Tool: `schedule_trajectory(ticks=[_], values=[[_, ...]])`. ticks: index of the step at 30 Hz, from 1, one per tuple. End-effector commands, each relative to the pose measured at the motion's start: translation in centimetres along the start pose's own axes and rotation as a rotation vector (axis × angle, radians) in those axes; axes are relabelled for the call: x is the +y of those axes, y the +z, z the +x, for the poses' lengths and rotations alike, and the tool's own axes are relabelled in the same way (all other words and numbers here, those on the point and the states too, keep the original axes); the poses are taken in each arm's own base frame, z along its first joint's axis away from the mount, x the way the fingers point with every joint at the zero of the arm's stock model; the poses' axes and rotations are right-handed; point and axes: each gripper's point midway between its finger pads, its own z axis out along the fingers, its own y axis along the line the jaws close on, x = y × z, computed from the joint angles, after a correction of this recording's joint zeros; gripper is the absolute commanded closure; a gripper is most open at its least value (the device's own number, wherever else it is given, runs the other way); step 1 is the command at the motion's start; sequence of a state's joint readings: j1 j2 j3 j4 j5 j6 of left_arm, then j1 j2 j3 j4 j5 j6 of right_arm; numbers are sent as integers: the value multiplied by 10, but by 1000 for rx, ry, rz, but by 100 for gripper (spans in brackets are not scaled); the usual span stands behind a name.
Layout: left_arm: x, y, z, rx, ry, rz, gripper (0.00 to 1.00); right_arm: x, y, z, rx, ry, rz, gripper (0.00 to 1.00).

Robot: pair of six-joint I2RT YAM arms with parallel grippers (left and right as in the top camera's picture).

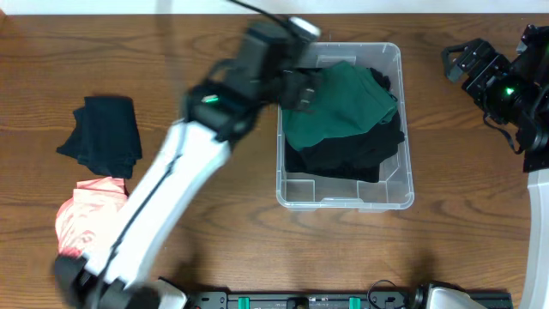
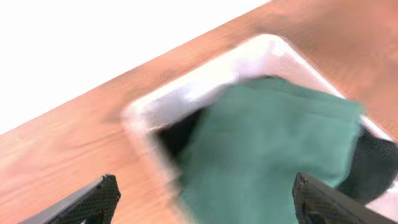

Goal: Pack container
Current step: 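Release the green cloth and move the left gripper to the dark teal garment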

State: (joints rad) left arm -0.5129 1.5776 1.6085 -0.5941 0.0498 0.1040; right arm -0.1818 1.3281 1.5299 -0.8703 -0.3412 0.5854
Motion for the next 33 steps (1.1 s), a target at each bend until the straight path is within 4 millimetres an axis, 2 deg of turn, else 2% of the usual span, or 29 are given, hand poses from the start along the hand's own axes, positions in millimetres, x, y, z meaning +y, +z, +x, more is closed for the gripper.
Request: schedule_trajectory(ticks=[1,5,7,17,20,23,28,33], values=[[71,-24,21,78,-55,-275,10,3,-6,-2,-15,1,-9,1],[139,-43,75,271,-136,-532,10,3,-6,-2,-15,1,-9,1],[165,-45,102,362,-163,-615,9,3,-6,-2,-15,1,-9,1],[255,-24,217,710,-351,-860,9,3,-6,-2,-15,1,-9,1],[277,-24,244,805,-331,-958,9,3,-6,-2,-15,1,-9,1],[289,-22,266,884,-309,-1012,9,3,-6,-2,-15,1,-9,1],[299,-11,302,988,-309,-1005,9,3,-6,-2,-15,1,-9,1],[310,1,324,1034,-289,-975,10,3,-6,-2,-15,1,-9,1]])
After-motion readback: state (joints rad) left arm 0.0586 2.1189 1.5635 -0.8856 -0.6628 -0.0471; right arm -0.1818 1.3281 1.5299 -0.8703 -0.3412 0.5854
